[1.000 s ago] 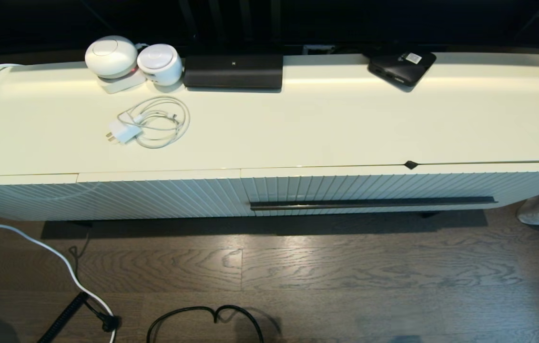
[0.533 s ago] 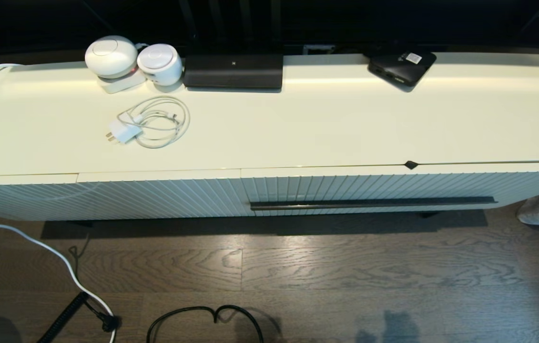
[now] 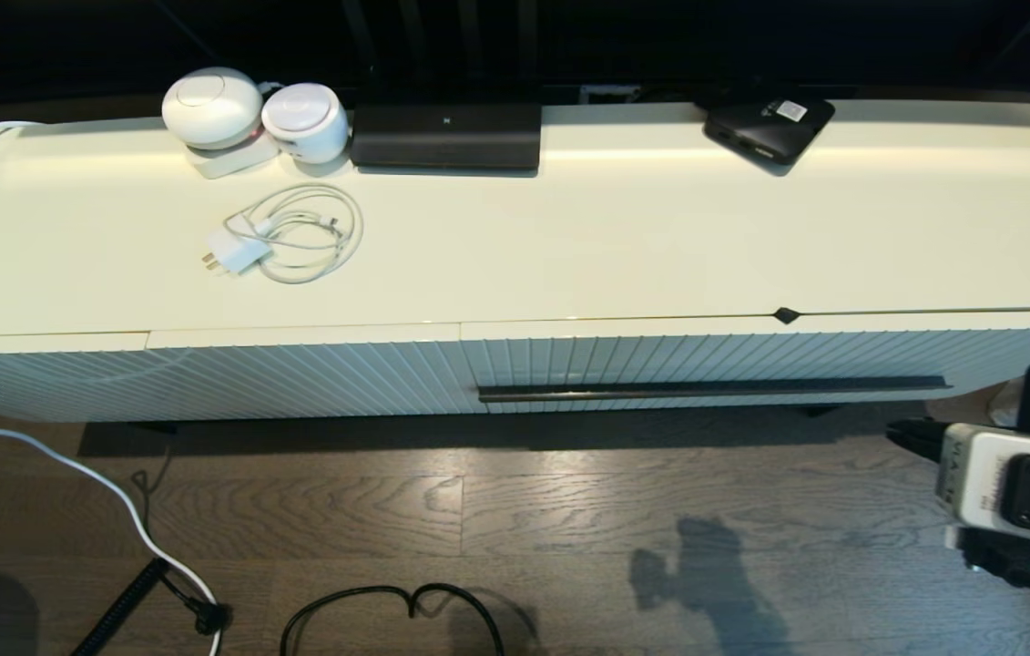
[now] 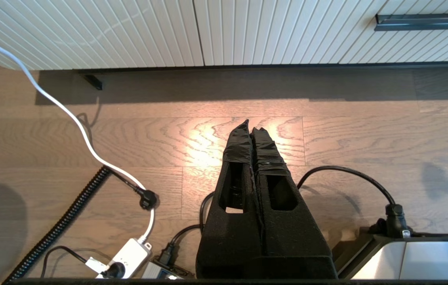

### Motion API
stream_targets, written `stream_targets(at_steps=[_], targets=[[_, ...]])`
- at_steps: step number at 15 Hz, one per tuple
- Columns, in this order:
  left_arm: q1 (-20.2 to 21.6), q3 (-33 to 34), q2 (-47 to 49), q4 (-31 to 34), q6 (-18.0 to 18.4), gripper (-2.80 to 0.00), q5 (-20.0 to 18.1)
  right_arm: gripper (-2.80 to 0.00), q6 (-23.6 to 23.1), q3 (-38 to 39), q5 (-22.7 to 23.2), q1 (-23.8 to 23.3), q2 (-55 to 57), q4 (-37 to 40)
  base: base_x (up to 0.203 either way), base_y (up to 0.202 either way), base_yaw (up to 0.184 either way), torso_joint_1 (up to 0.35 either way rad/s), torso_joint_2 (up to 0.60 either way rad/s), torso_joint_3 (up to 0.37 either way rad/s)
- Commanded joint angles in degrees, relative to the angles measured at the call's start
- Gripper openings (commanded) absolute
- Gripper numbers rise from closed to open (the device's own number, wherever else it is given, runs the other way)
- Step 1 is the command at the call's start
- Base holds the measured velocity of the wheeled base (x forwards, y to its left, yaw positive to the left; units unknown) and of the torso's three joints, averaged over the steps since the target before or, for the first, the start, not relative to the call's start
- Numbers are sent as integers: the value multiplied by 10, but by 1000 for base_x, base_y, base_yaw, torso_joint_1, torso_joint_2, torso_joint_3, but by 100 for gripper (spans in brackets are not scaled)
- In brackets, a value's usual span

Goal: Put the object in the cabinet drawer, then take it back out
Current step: Open the drawer

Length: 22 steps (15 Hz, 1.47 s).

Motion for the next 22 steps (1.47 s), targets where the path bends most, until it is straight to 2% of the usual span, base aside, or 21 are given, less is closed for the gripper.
stream_targets(at_steps=[1, 3, 6, 7, 8, 12, 14, 22], targets=[[0, 0, -2, 0, 0, -280, 0, -280, 12, -5, -21, 53, 60, -31, 0, 0, 0, 0, 0, 0], [0, 1, -2, 0, 0, -280, 0, -280, 20, 3, -65, 81, 75, -63, 0, 0, 0, 0, 0, 0], [0, 0, -2, 0, 1, -280, 0, -280, 39, 44, -105, 88, 130, -207, 0, 0, 0, 0, 0, 0], [0, 0, -2, 0, 0, -280, 0, -280, 41, 52, -114, 90, 140, -227, 0, 0, 0, 0, 0, 0], [0, 0, -2, 0, 0, -280, 0, 0, 40, 64, -115, 90, 147, -227, 0, 0, 0, 0, 0, 0], [0, 0, -2, 0, 0, -280, 0, 0, 43, 80, -103, 91, 170, -232, 0, 0, 0, 0, 0, 0], [0, 0, -2, 0, 0, -280, 0, 0, 37, 97, -56, 89, 185, -241, 0, 0, 0, 0, 0, 0], [0, 0, -2, 0, 0, -280, 0, 0, -13, 98, -40, 62, 277, -301, 0, 0, 0, 0, 0, 0]])
